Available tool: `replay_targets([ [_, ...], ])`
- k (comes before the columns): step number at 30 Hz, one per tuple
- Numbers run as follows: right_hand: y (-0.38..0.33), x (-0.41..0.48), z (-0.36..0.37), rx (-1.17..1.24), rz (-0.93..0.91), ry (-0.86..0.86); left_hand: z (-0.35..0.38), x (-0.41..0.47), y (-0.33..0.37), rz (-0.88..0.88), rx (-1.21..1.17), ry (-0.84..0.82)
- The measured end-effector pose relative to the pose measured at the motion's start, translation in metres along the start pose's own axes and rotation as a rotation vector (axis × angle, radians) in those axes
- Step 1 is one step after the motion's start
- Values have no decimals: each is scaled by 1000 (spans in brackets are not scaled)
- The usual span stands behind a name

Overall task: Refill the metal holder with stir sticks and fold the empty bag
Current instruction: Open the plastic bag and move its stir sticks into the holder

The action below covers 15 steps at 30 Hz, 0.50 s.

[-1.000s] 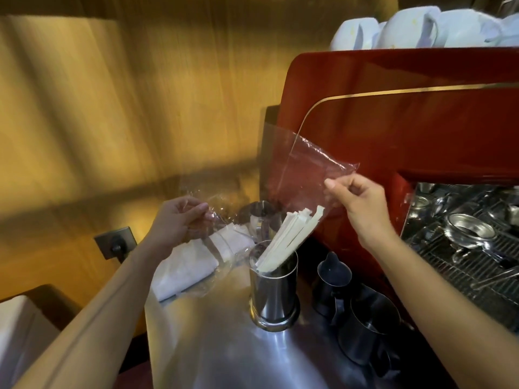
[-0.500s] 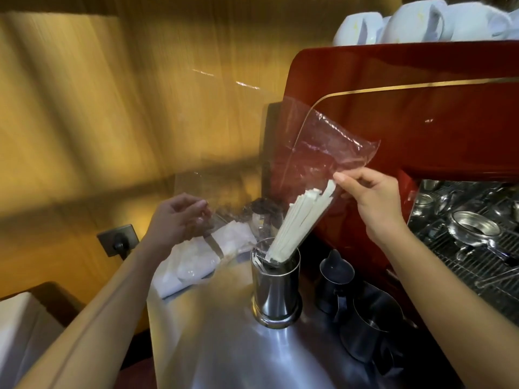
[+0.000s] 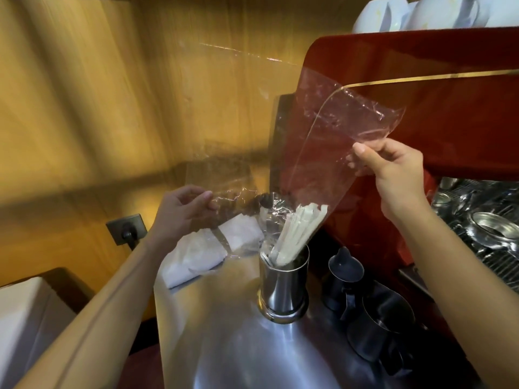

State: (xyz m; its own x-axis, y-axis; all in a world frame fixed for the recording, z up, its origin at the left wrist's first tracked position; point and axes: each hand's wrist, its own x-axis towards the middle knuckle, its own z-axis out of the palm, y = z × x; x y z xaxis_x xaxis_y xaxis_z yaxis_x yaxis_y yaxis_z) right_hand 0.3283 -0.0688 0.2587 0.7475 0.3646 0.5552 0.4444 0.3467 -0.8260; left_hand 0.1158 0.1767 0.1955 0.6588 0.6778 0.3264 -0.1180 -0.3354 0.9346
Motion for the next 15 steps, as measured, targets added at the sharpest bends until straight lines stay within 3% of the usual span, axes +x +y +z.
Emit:
replay_targets([
  [15, 47, -38, -5, -102, 243, -127, 6, -3, -19, -77, 8, 3],
])
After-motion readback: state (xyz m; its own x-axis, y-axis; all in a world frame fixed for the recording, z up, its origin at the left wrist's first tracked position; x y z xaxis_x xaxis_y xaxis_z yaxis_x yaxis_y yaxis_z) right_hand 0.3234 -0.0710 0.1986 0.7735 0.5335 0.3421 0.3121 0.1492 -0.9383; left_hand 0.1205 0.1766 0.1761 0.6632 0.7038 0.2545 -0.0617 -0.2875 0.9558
